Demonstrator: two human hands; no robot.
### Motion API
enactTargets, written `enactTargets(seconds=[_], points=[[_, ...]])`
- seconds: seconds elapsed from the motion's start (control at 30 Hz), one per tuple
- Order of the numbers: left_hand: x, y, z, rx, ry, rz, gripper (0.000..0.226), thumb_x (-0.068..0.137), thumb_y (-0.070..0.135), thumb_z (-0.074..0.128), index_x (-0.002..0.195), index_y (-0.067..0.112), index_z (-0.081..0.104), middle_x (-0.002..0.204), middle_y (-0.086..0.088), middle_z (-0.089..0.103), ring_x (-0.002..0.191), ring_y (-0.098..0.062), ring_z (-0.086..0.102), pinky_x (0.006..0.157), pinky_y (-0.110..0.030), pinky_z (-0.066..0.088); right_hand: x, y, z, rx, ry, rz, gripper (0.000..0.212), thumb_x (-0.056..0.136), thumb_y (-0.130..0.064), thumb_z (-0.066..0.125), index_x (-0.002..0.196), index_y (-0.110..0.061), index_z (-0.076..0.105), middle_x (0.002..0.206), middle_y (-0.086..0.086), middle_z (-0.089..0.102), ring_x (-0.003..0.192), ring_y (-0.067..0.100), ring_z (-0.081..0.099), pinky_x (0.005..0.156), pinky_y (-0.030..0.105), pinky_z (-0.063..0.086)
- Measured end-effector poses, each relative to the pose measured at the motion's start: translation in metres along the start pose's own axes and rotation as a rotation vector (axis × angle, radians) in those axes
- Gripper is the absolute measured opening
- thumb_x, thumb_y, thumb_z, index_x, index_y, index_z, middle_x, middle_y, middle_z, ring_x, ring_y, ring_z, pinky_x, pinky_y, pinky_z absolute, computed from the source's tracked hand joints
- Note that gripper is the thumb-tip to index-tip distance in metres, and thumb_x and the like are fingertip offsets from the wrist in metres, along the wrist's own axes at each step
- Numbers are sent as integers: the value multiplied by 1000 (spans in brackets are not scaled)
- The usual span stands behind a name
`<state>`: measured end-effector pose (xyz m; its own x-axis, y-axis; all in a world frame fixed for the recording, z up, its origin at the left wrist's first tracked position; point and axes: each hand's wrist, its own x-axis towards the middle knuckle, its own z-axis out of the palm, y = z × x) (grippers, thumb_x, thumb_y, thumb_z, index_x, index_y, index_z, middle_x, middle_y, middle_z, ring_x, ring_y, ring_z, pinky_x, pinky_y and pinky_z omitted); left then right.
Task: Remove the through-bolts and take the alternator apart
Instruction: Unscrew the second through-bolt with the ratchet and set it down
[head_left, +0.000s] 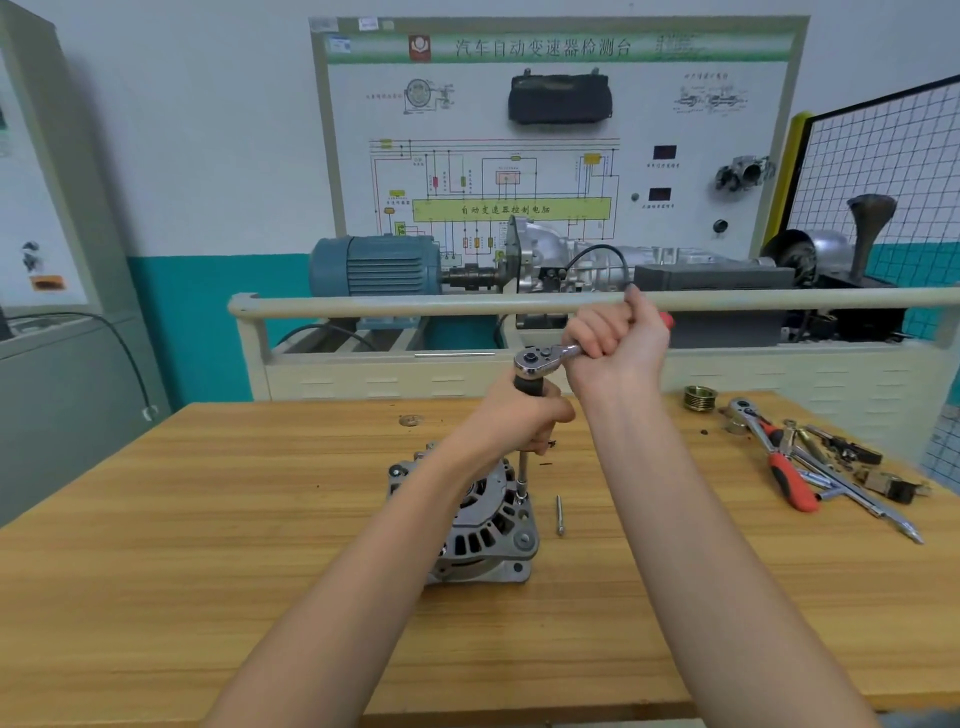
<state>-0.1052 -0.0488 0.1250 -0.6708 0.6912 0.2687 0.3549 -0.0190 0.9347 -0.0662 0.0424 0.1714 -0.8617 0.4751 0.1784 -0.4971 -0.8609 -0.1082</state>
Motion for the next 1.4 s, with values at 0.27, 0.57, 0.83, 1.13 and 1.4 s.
enactTargets(seconds=[0.27, 0.57, 0.83, 1.13, 1.4], points=[[7, -11, 24, -72, 570, 35, 34, 74, 3, 60, 53, 18, 39, 44, 6, 35, 42, -12, 31, 43, -24, 29, -41, 11, -9, -135, -98, -349, 44, 97, -14, 39, 54, -18, 29, 41, -5, 22, 36, 11, 17, 37, 23, 19], [-3, -6, -1, 16, -75, 130, 39, 80, -6, 63, 50, 14, 48, 40, 5, 44, 41, -12, 40, 51, -23, 41, 26, -6, 9, -173, -86, 603, 48, 97, -17, 44, 51, -17, 31, 35, -4, 27, 30, 5, 12, 27, 19, 13], [2, -5, 4, -65, 45, 33, 46, 80, -10, 55, 45, 14, 38, 37, 6, 34, 34, -8, 30, 47, -23, 34, 11, 2, 13, -129, 29, 139, 44, 97, -16, 46, 55, -19, 32, 38, -9, 24, 27, 5, 17, 28, 16, 13], [12, -11, 28, -143, 574, 7, 34, 75, 2, 61, 54, 16, 40, 43, 7, 36, 38, -9, 29, 38, -17, 26, -39, 10, -9, -130, -64, -342, 41, 98, -15, 38, 58, -18, 30, 42, -5, 24, 36, 11, 20, 38, 22, 22], [0, -8, 4, -33, -79, 201, 37, 79, -4, 64, 49, 15, 50, 42, 3, 46, 44, -16, 42, 54, -27, 41, 29, -9, 15, -261, -79, 646, 49, 101, -23, 39, 53, -17, 29, 40, -8, 19, 35, 3, 10, 29, 19, 13]])
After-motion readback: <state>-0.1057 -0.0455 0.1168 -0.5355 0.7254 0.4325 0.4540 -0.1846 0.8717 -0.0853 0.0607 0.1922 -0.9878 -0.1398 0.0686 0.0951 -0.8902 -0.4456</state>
